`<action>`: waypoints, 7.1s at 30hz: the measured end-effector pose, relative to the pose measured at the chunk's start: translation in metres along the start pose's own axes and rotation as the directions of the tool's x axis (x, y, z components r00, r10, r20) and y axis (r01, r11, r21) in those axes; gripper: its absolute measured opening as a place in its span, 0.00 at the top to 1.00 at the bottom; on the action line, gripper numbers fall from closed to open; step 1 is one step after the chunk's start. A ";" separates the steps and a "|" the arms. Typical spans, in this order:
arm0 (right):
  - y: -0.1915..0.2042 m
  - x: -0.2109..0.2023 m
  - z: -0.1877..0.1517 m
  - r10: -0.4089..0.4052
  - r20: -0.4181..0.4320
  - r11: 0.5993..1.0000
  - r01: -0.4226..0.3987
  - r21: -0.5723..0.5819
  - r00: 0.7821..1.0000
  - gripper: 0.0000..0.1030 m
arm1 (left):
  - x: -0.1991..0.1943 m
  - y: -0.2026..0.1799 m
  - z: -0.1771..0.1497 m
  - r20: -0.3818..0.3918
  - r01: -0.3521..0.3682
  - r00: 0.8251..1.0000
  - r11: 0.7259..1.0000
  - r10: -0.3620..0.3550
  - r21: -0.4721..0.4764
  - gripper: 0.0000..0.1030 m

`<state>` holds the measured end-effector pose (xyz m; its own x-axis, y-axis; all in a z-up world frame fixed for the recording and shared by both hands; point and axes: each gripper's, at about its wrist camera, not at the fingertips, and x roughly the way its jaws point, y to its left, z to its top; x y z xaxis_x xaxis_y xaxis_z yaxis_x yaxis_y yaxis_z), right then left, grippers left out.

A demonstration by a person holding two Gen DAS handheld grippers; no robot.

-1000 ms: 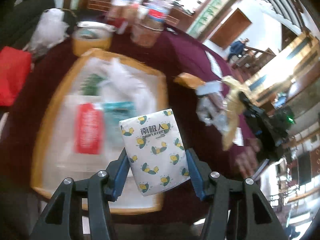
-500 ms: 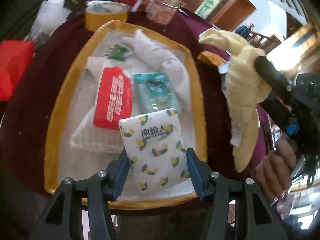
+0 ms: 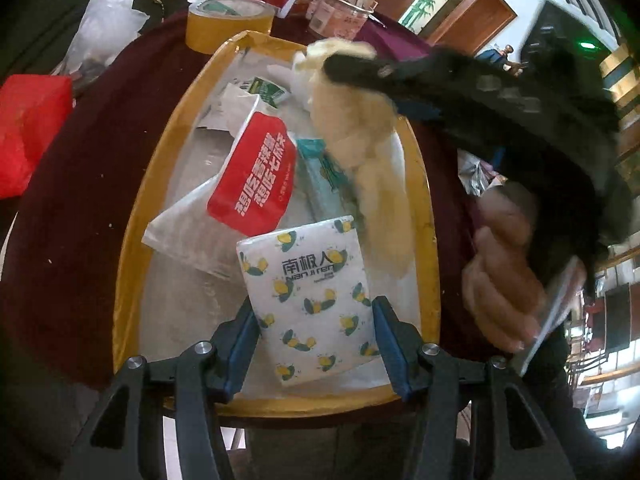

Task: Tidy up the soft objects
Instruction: 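Open both tools to drop the lemon-print pack and yellow towel into the tray, then grasp the green-printed packet with the left tool while the right tool grasps the desiccant packet, then carry both packets to the tray and open both tools, then grasp the white red-printed bag with the right tool while the left tool grasps the hand-cream tube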

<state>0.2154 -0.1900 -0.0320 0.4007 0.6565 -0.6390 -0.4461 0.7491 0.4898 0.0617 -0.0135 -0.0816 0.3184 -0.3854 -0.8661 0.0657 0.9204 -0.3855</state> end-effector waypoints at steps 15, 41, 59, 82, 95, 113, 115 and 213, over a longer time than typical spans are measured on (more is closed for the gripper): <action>-0.025 -0.083 -0.030 0.012 0.150 0.997 -0.022 0.071 0.989 0.31 | -0.040 -0.024 -0.022 0.134 0.028 0.990 0.999 -0.033 0.033 0.22; -0.237 -0.204 -0.076 -0.306 0.196 0.886 0.203 0.417 0.932 0.31 | 0.028 -0.163 0.011 0.073 0.080 0.994 0.993 -0.086 0.082 0.22; -0.248 -0.192 -0.082 -0.249 0.135 0.880 0.166 0.445 0.959 0.31 | 0.148 -0.204 0.105 -0.012 -0.041 0.999 0.999 0.041 -0.007 0.48; -0.183 -0.175 -0.064 -0.417 0.190 0.908 0.395 0.143 0.889 0.28 | 0.054 -0.130 0.012 -0.037 0.136 0.990 0.989 -0.138 -0.055 0.87; -0.170 -0.131 -0.077 -0.520 0.033 0.852 0.521 -0.048 0.853 0.51 | 0.043 -0.119 0.002 -0.029 0.219 0.975 0.973 -0.222 -0.073 0.87; -0.111 -0.160 -0.077 -0.386 0.173 0.923 0.379 0.069 0.906 0.77 | -0.036 -0.059 0.010 0.169 0.236 0.962 0.965 -0.215 -0.115 0.87; -0.084 -0.156 -0.070 -0.342 0.189 0.940 0.339 0.050 0.920 0.77 | -0.044 -0.047 0.017 0.199 0.213 0.962 0.969 -0.186 -0.125 0.87; -0.248 -0.215 -0.099 -0.630 0.037 0.749 0.594 0.295 0.776 0.68 | 0.134 -0.248 0.069 -0.004 0.016 1.000 0.998 -0.016 0.069 0.22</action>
<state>0.1604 -0.5256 -0.0749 0.6218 0.0410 -0.7821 0.1396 0.9769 0.1621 0.1534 -0.2883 -0.0798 0.3138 -0.4004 -0.8609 0.1355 0.9164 -0.3767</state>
